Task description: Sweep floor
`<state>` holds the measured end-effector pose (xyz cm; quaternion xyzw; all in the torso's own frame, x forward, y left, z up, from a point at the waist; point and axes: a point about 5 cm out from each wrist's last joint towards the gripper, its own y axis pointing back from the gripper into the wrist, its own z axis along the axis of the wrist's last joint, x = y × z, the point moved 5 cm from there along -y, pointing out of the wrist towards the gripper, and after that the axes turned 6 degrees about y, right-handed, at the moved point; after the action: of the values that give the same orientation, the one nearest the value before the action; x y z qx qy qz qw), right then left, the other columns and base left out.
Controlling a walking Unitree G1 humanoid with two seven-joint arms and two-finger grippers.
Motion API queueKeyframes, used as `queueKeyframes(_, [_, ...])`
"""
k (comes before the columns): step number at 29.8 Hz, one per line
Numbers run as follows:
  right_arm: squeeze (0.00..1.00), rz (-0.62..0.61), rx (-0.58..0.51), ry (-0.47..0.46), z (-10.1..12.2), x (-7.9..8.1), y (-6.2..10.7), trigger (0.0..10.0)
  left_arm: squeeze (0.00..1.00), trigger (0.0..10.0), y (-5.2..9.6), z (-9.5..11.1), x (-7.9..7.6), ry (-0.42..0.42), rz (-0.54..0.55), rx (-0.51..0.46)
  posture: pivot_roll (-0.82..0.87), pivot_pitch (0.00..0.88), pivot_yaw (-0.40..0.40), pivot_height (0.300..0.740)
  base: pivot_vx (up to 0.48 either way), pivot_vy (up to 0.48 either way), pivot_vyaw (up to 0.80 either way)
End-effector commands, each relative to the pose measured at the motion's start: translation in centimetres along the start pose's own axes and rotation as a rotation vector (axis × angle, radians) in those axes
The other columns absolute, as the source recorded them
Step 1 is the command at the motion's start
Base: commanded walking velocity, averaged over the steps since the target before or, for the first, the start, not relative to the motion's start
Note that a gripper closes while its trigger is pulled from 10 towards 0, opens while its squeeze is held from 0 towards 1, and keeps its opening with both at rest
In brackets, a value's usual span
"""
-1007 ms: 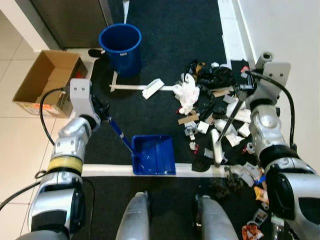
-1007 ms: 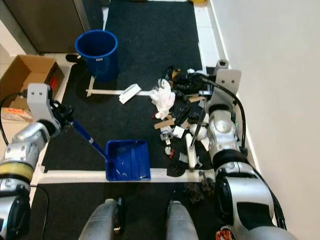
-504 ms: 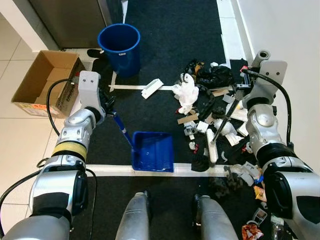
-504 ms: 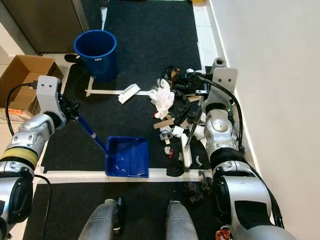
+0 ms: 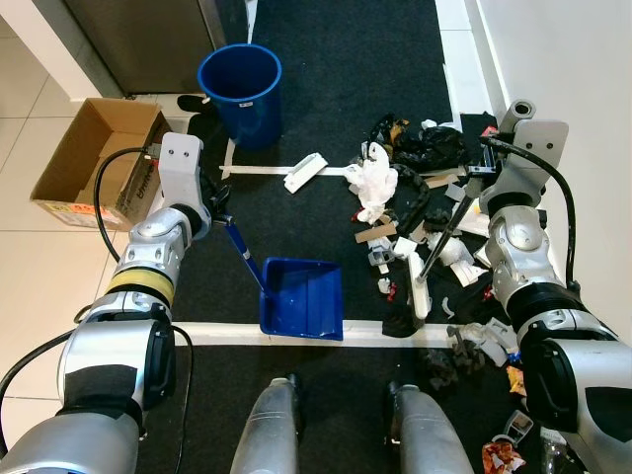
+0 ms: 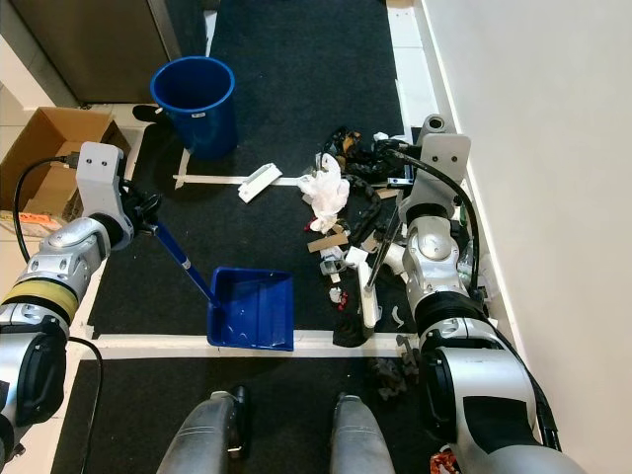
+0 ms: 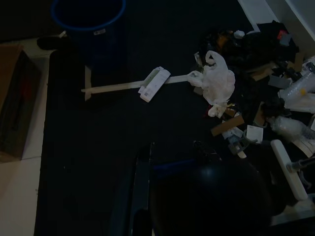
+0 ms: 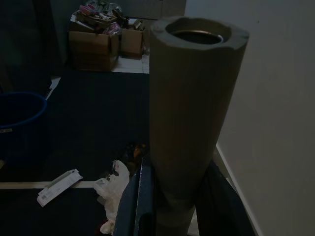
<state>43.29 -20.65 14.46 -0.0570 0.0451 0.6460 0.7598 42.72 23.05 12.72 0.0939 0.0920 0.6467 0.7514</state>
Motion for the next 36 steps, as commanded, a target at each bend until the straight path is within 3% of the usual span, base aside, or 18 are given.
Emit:
queueKeyframes(1, [0.00, -0.008, -0.001, 0.005, -0.2, -0.1, 0.1, 10.0, 0.00, 10.0, 0.4, -0.5, 1.1, -0.026, 0.033, 0.011, -0.01, 0.225, 0.045, 0.740, 0.000, 0.000, 0.00])
queueKeyframes(11, [0.00, 0.047, 0.114, 0.022, -3.2, 1.9, 1.0, 10.0, 0.00, 10.0, 0.6, -2.6, 0.3, 0.004, 0.004, 0.030, 0.02, 0.258, 0.034, 0.740, 0.000, 0.000, 0.00])
queueKeyframes(22, [0.00, 0.119, 0.129, -0.040, -3.1, 4.2, 1.1, 10.0, 0.00, 10.0, 0.7, -3.5, -0.5, 0.023, -0.015, 0.028, 0.02, 0.249, 0.022, 0.740, 0.000, 0.000, 0.00])
queueKeyframes(24, [0.00, 0.175, 0.108, -0.108, -2.5, 5.8, 1.3, 10.0, 0.00, 10.0, 0.6, -3.4, -0.8, 0.026, -0.026, 0.022, 0.02, 0.241, 0.018, 0.740, 0.000, 0.000, 0.00])
queueKeyframes(25, [0.00, 0.175, 0.108, -0.108, -2.5, 5.8, 1.3, 10.0, 0.00, 10.0, 0.6, -3.4, -0.8, 0.026, -0.026, 0.022, 0.02, 0.241, 0.018, 0.740, 0.000, 0.000, 0.00])
queueKeyframes(26, [0.00, 0.234, 0.095, -0.157, -2.3, 7.4, 1.6, 10.0, 0.00, 10.0, 0.6, -3.5, -0.9, 0.029, -0.032, 0.019, 0.02, 0.236, 0.015, 0.740, 0.000, 0.000, 0.00])
queueKeyframes(28, [0.00, 0.288, 0.092, -0.184, -2.4, 8.6, 2.1, 10.0, 0.00, 10.0, 0.6, -3.5, -1.0, 0.031, -0.033, 0.018, 0.02, 0.234, 0.012, 0.740, 0.000, 0.000, 0.00])
queueKeyframes(31, [0.00, 0.326, 0.088, -0.201, -2.4, 9.5, 2.5, 10.0, 0.00, 10.0, 0.5, -3.5, -1.0, 0.033, -0.033, 0.017, 0.02, 0.233, 0.011, 0.740, 0.000, 0.000, 0.00])
queueKeyframes(33, [0.00, 0.433, 0.048, -0.238, -1.6, 11.3, 3.3, 10.0, 0.00, 10.0, 0.6, -3.6, -1.1, 0.035, -0.034, 0.017, 0.01, 0.232, 0.009, 0.740, 0.000, 0.000, 0.00])
queueKeyframes(36, [0.00, 0.468, 0.023, -0.273, -0.8, 11.7, 3.4, 10.0, 0.00, 10.0, 0.5, -3.7, -1.2, 0.036, -0.035, 0.017, 0.00, 0.232, 0.009, 0.740, 0.000, 0.000, 0.00])
